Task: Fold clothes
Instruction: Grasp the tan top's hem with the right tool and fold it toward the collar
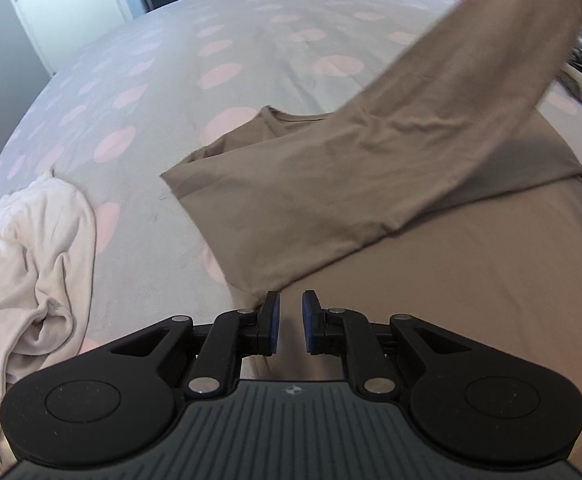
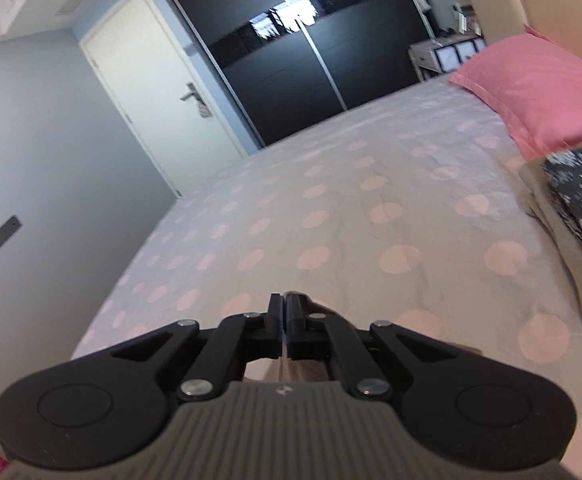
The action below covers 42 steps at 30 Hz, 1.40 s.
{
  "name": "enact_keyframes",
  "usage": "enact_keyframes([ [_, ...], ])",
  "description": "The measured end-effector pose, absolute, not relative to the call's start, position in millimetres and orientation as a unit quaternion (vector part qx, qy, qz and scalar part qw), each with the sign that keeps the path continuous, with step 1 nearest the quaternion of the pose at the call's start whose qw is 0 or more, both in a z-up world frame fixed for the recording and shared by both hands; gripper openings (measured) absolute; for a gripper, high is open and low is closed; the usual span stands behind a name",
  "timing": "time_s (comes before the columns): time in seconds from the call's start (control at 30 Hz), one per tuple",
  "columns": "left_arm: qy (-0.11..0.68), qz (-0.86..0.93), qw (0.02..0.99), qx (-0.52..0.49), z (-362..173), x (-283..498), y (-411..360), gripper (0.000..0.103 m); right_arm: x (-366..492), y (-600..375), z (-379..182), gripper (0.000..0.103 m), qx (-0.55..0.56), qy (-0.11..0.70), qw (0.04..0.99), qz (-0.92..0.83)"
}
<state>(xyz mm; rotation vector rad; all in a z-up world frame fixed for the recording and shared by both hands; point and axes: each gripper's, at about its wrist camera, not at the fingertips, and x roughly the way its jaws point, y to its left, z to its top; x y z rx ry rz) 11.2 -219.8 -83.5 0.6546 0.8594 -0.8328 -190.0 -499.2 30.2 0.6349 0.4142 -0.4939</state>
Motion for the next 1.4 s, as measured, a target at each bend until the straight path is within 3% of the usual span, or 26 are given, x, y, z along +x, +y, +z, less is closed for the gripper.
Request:
enact_keyframes([
  [0.27, 0.415, -0.343, 0.783, 0.31, -93.2, 28.2, -221.0, 0.01, -187.2, -536.8, -36.8, 0.002, 0.328, 0.293, 0.837, -0.327],
  [0.47, 0.414, -0.335, 0.785, 0.315, -94.1, 30.6, -222.3, 0.01, -188.1, -557.8, -59.7, 0.006, 0.331, 0.305, 0.815, -0.364],
  [0.6, 0.413, -0.332, 0.787, 0.317, -94.7, 32.5, -221.0, 0.012, -194.4, -565.3, -68.7, 0.02, 0.336, 0.312, 0.808, -0.369],
  [0.87, 0.416, -0.339, 0.783, 0.314, -97.1, 35.0, -219.2, 0.015, -203.4, -579.4, -110.1, 0.027, 0.392, 0.353, 0.767, -0.366],
  [1.0, 0.398, -0.368, 0.775, 0.325, -93.6, 26.1, -219.5, 0.027, -206.7, -584.4, -124.7, 0.03, 0.438, 0.359, 0.742, -0.359],
  [1.17, 0.35, -0.389, 0.765, 0.376, -96.4, 9.2, -215.5, 0.036, -204.4, -581.5, -130.6, 0.029, 0.439, 0.364, 0.739, -0.358],
  [1.23, 0.339, -0.385, 0.768, 0.384, -100.6, 9.4, -214.2, 0.036, -204.5, -582.1, -132.1, 0.017, 0.439, 0.361, 0.739, -0.362],
  [1.33, 0.329, -0.38, 0.777, 0.379, -102.6, 13.2, -215.0, 0.036, -204.3, -582.2, -131.1, 0.009, 0.439, 0.357, 0.739, -0.366],
  [1.4, 0.317, -0.385, 0.781, 0.376, -101.9, 12.8, -217.7, 0.028, -203.5, -580.9, -128.6, 0.007, 0.435, 0.354, 0.744, -0.364],
])
